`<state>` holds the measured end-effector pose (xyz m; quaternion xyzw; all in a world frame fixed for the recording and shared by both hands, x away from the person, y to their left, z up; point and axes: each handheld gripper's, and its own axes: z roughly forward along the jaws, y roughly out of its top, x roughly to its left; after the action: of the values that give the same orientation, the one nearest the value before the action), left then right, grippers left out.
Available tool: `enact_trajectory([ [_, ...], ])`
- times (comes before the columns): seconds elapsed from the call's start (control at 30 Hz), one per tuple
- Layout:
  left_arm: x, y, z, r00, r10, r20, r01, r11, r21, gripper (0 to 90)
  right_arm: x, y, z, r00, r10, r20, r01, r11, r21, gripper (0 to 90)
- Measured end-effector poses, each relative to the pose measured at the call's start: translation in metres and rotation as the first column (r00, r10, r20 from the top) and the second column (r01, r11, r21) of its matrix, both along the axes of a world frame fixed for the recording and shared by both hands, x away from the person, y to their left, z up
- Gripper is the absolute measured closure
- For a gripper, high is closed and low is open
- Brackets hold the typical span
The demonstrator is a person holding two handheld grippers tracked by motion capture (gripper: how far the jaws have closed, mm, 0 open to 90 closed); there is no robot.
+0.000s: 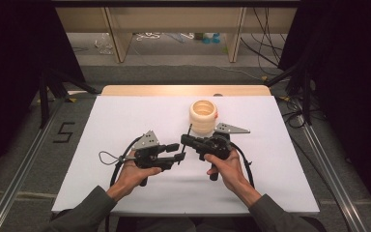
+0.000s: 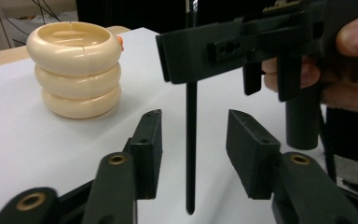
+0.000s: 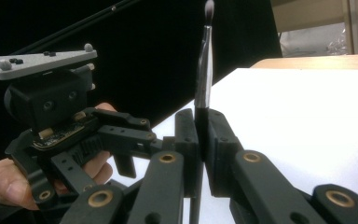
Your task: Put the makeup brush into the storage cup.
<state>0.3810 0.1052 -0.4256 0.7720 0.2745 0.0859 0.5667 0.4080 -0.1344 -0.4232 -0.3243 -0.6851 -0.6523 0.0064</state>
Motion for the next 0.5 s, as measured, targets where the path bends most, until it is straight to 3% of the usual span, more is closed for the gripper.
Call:
enact_trajectory([
  [0.1, -0.0017, -0.0002, -0.0005, 0.9998, 0.021, -0.005, -0.021, 0.9996, 0.019, 44.4, 0.0007, -0.0005, 0.0000, 0.9996, -0.002, 0.027, 0.003, 1.000, -0.014, 85.3],
  [0.17, -0.0029, 0.0003, -0.0009, 0.9998, 0.022, -0.001, -0.022, 0.9993, 0.031, 40.6, -0.0008, -0.0007, 0.0010, 1.0000, -0.004, 0.003, 0.004, 1.000, -0.025, 85.3],
  [0.3, -0.0036, 0.0030, -0.0018, 0.9992, 0.039, 0.000, -0.039, 0.9984, 0.041, 34.0, 0.0004, -0.0028, 0.0015, 0.9989, -0.011, 0.046, 0.013, 0.999, -0.044, 85.3],
  [0.5, -0.0056, 0.0082, -0.0023, 0.9979, 0.063, 0.009, -0.064, 0.9954, 0.072, 29.7, 0.0006, -0.0052, 0.0028, 0.9980, -0.018, 0.061, 0.022, 0.997, -0.075, 85.3],
])
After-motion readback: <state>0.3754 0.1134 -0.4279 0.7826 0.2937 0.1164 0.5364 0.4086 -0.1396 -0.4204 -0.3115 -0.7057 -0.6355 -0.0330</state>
